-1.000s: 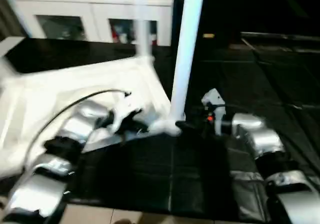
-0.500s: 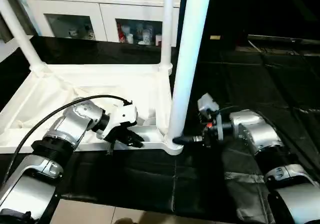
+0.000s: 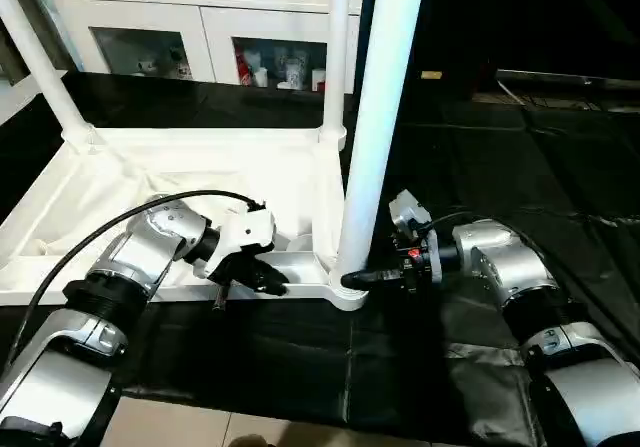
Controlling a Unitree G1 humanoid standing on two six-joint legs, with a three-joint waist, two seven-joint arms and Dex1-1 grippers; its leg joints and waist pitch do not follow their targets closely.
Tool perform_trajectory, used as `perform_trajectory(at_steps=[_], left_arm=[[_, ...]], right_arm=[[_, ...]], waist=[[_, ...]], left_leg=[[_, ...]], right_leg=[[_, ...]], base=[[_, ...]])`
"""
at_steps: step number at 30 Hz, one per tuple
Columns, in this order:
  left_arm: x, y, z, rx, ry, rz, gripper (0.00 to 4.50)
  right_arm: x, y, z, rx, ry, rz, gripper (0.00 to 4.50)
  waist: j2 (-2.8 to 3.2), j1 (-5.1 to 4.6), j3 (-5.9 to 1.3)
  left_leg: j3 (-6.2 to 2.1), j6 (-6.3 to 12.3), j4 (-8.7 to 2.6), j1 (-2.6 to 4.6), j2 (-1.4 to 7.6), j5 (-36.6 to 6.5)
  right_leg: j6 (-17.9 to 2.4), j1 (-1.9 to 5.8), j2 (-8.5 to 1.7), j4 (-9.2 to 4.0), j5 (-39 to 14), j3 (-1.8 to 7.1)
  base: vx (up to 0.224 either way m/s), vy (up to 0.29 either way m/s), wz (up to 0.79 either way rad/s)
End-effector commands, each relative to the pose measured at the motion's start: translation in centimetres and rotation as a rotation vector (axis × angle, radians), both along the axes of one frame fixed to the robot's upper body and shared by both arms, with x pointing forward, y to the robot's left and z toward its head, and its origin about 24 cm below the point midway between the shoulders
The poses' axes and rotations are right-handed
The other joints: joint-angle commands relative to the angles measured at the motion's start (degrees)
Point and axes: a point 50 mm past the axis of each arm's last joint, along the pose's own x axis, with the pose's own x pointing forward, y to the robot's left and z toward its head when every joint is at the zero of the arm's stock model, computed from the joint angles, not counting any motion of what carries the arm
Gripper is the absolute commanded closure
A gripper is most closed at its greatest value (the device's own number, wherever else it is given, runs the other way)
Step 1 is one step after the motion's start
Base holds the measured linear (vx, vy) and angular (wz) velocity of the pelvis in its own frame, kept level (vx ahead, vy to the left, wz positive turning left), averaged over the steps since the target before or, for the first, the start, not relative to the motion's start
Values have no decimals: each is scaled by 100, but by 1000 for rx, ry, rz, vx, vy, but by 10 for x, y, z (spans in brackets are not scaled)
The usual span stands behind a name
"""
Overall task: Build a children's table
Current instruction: Rotate leg to tighten
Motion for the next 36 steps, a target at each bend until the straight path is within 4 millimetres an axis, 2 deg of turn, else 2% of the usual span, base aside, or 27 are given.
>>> perform_trajectory(at_steps=[1, 2, 3, 5, 6, 7, 8, 10, 11, 12, 13, 14, 15, 17, 20, 21, 22, 25, 29, 31, 32, 33, 36], left_arm=[[1, -5, -6, 16, 13, 25, 450], [3, -7, -6, 7, 13, 51, 450], [8, -13, -6, -22, 8, 136, 450], [9, -14, -6, -27, 5, 151, 450], [10, -15, -6, -30, 3, 164, 450], [18, -23, -3, -70, -20, 260, 450], [21, -27, -1, -88, -29, 307, 450], [26, -33, 1, -117, -36, 371, 450], [32, -42, 2, -144, -52, 451, 450], [36, -49, 3, -160, -62, 502, 450], [39, -56, 4, -181, -77, 557, 450], [42, -61, 4, -191, -92, 589, 450], [42, -61, 4, -191, -92, 589, 450], [43, -70, 5, -209, -104, 616, 450], [43, -78, 7, -222, -114, 614, 450], [43, -79, 8, -229, -111, 612, 450], [43, -79, 9, -232, -114, 599, 450], [41, -76, 9, -224, -117, 572, 450], [38, -70, 8, -212, -117, 527, 450], [36, -64, 7, -193, -103, 497, 450], [33, -58, 5, -180, -96, 462, 450], [33, -58, 5, -180, -96, 462, 450], [24, -46, 4, -148, -85, 324, 450]], right_arm=[[2, 5, 7, 52, -10, 3, 221], [1, 6, 7, 65, -15, -8, 227], [2, 12, 3, 75, -16, -97, 233], [3, 13, 2, 74, -20, -117, 237], [3, 14, 1, 73, -23, -134, 241], [8, 21, -4, 68, -22, -273, 243], [10, 24, -6, 64, -20, -342, 245], [13, 28, -10, 52, -6, -445, 248], [16, 36, -15, 30, 6, -555, 249], [18, 42, -17, 8, 9, -612, 252], [20, 47, -18, -12, 0, -669, 252], [22, 51, -18, -21, -2, -721, 252], [22, 51, -18, -21, -2, -721, 255], [25, 58, -16, -32, -6, -784, 255], [25, 64, -11, -42, -56, -776, 255], [25, 67, -9, -27, -65, -765, 201], [25, 68, -7, -15, -74, -755, 201], [23, 70, -5, 2, -89, -721, 158], [20, 68, -5, 13, -98, -677, 135], [19, 60, -6, 5, -106, -651, 126], [18, 51, -6, -3, -116, -619, 107], [18, 51, -6, -3, -116, -619, 94], [17, 25, -3, -20, -134, -532, 83]], waist=[[15, -27, -414], [15, -27, -414], [-24, -42, -399], [-16, -25, -382], [-24, -38, -378], [-26, -44, -373], [-23, -69, -356], [-31, -91, -361], [7, -122, -350], [20, -168, -335], [2, -206, -348], [17, -213, -357], [3, -235, -360], [23, -236, -376], [12, -233, -398], [13, -232, -400], [21, -228, -405], [28, -227, -406], [18, -242, -427], [19, -253, -418], [-2, -253, -415], [-1, -247, -415], [3, -266, -404]], left_leg=[[-35, 266, -360, 83, 213, -1020], [-35, 266, -360, 83, 213, -1020], [-18, 231, -368, 97, 223, -1057], [-28, 177, -369, 114, 206, -1179], [-32, 164, -376, 93, 201, -1184], [-38, 154, -381, 87, 190, -1214], [-44, 92, -389, 107, 184, -1235], [-61, 27, -402, 116, 170, -1284], [-66, -3, -410, 91, 163, -1284], [-72, -82, -421, 95, 164, -1344], [-76, -116, -418, 130, 140, -1460], [-87, -110, -417, 137, 132, -1462], [-82, -52, -416, 109, 129, -1418], [-75, 33, -403, 95, 120, -1320], [-57, 132, -391, 68, 118, -1068], [-54, 152, -389, 67, 119, -1033], [-53, 178, -385, 66, 121, -983], [-59, 214, -394, 63, 138, -971], [-56, 265, -381, 49, 145, -850], [-51, 304, -377, 32, 143, -791], [-51, 320, -378, 36, 145, -802], [-53, 334, -378, 35, 146, -819], [-32, 390, -369, 27, 163, -856]], right_leg=[[-1224, 322, -469, -386, -1094, 363], [-1224, 322, -469, -386, -1094, 363], [-1202, 307, -466, -402, -1213, 377], [-1111, 302, -488, -445, -1573, 369], [-1057, 321, -491, -453, -1687, 367], [-953, 320, -491, -482, -1896, 359], [-887, 292, -487, -502, -2055, 360], [-762, 305, -501, -544, -2332, 345], [-735, 311, -493, -543, -2351, 343], [-696, 293, -482, -566, -2390, 337], [-668, 293, -477, -584, -2486, 323], [-671, 302, -489, -589, -2472, 318], [-673, 319, -489, -595, -2370, 325], [-706, 325, -479, -576, -2131, 336], [-848, 342, -455, -513, -1546, 349], [-869, 344, -451, -508, -1456, 351], [-914, 351, -448, -486, -1296, 352], [-987, 362, -453, -466, -1128, 351], [-1081, 374, -458, -420, -819, 363], [-1137, 374, -455, -410, -699, 361], [-1146, 386, -458, -406, -716, 356], [-1137, 389, -465, -413, -748, 354], [-1157, 375, -449, -418, -780, 359]], base=[[0, 0, 0], [0, 0, 0], [0, 0, 0], [0, 0, 0], [0, 0, 0], [0, 0, 0], [0, 0, 0], [0, 0, 0], [0, 0, 0], [0, 0, 0], [0, 0, 0], [0, 0, 0], [0, 0, 0], [0, 0, 0], [0, 0, 0], [0, 0, 0], [0, 0, 0], [0, 0, 0], [0, 0, 0], [0, 0, 0], [0, 0, 0], [0, 0, 0], [0, 0, 0]])
